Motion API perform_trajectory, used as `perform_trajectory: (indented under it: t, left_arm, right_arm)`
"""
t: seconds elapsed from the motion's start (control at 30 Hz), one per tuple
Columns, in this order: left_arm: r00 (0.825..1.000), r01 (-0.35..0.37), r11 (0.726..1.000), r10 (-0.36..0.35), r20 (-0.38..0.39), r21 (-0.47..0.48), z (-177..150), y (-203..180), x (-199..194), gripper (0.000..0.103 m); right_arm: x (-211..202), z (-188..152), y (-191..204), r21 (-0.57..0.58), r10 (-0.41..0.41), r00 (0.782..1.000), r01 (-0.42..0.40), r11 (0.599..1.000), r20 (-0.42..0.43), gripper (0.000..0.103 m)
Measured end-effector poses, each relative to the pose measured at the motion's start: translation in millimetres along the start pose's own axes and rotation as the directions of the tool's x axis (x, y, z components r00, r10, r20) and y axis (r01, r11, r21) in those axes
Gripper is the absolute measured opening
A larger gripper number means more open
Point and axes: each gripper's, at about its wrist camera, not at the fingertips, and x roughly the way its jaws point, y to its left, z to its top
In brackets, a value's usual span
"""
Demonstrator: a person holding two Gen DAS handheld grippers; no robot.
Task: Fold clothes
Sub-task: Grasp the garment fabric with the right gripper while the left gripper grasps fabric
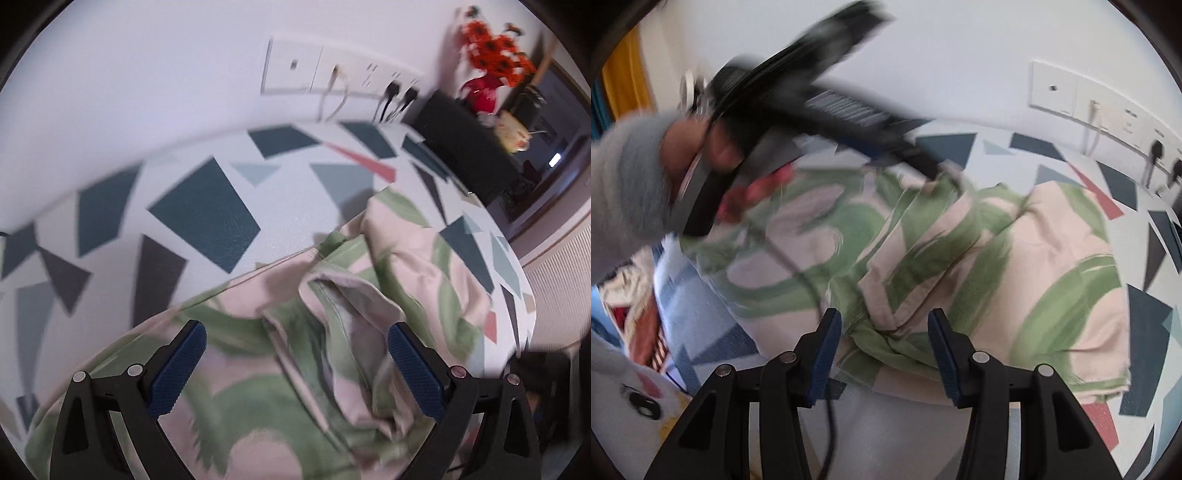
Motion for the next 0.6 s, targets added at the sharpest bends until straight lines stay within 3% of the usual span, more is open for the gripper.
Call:
perform_trajectory:
  t: [0.13,0.23,0.33,0.43,0.53,0.6]
  left_arm:
    - [0.996,0.084,0.991,-0.080,0.038,-0.105,-38,4,-44,0.099]
    - [0.998,0.069,0.980,-0.068,0.016,-0.188,-76,9,-48,0.099]
    - [1.000,0.018,0.971,-0.023,-0.019,-0.239,-102,18,-42,0.099]
    - [1.000,0.000,0.959,0.002,0.006,-0.285,-93,35,-31,0.099]
    - [0.999,0.004,0.964,0.010,0.051,-0.268,-69,40,-21,0.099]
    - [0.999,0.006,0.975,0.006,0.052,-0.221,-53,38,-5,0.099]
  right_arm:
    - [-22,0,-28,0.164,0.003,0.999,-0.012,0.986,0.051,0.052]
    - [-24,0,-36,0.216,-0.018,0.998,0.005,0.976,0.058,0.052]
    - [-9,3,-26,0.182,-0.007,0.999,0.000,0.983,0.037,0.051]
    - [11,5,-14,0.141,0.024,1.000,-0.025,0.990,0.015,0.050]
    - [35,7,-6,0.135,0.014,1.000,-0.013,0.991,-0.009,0.050]
    - [50,5,-7,0.159,0.003,0.999,0.006,0.987,-0.052,0.040]
